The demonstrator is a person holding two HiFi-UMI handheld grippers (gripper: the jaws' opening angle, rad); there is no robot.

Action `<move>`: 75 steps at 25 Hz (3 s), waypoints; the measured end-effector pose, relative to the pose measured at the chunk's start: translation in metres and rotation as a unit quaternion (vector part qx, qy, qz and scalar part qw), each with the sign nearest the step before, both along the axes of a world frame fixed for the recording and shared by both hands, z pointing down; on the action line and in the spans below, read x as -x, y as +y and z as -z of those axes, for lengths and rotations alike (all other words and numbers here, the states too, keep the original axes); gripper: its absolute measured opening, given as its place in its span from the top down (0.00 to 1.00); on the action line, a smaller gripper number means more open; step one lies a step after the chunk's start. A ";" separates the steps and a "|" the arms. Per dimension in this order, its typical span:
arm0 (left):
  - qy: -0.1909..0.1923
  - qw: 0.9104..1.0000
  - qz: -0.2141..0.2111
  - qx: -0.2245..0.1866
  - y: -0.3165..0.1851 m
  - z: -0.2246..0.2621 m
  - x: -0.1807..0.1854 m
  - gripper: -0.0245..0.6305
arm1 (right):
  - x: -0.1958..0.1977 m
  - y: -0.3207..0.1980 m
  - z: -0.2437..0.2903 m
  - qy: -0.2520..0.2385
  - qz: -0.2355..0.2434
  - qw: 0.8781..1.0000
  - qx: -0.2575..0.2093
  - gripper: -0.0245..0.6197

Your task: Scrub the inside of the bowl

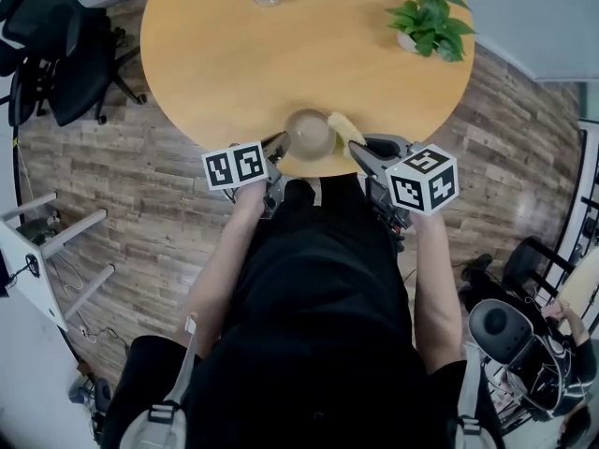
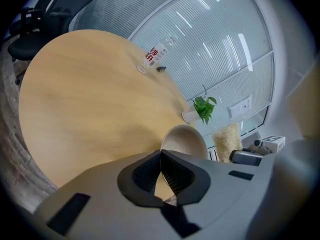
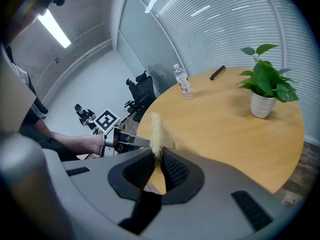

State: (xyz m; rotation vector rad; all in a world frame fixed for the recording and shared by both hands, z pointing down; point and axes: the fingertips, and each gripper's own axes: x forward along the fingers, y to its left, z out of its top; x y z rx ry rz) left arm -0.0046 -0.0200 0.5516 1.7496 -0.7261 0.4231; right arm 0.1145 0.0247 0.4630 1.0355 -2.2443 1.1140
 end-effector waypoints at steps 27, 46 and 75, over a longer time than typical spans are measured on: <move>-0.014 0.998 0.010 0.067 -0.001 -0.033 -0.020 0.93 | -0.046 -0.007 -0.019 -0.010 -0.046 0.998 0.039 0.90; -0.012 1.000 0.004 0.018 -0.004 -0.015 -0.005 0.93 | -0.040 -0.011 -0.014 -0.010 -0.045 0.999 0.018 0.90; -0.032 0.999 0.022 -0.031 -0.004 -0.006 0.061 0.85 | 0.024 -0.028 0.014 -0.003 -0.021 0.999 -0.037 0.90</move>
